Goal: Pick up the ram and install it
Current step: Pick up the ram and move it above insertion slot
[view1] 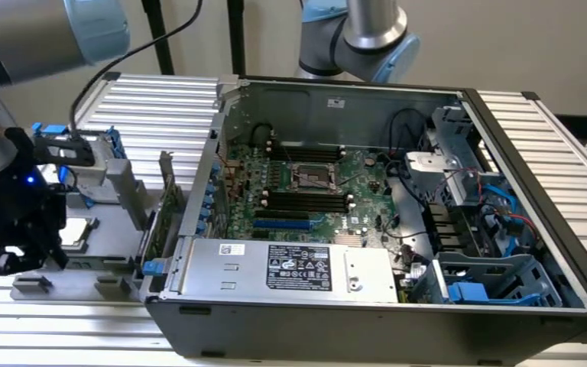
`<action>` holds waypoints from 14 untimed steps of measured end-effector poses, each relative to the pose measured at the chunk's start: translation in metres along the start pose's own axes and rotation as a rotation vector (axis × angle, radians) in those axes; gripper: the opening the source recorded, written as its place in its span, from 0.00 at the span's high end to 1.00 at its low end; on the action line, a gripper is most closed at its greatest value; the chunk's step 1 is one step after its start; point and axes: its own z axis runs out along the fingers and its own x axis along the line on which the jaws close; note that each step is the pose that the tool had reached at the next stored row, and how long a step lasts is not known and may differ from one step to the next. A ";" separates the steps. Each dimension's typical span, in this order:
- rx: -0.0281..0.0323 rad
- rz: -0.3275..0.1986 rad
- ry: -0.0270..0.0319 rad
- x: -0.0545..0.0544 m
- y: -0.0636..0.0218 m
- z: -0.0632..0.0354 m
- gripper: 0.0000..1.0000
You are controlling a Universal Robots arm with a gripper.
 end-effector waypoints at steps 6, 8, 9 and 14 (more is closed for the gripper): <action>-0.0008 -0.001 0.0000 0.001 -0.0044 -0.0276 0.86; -0.0010 -0.002 0.0001 0.001 -0.0076 -0.0368 0.86; -0.0009 -0.003 0.0000 0.002 -0.0094 -0.0413 0.86; -0.0012 -0.011 -0.0006 0.003 -0.0192 -0.0641 0.86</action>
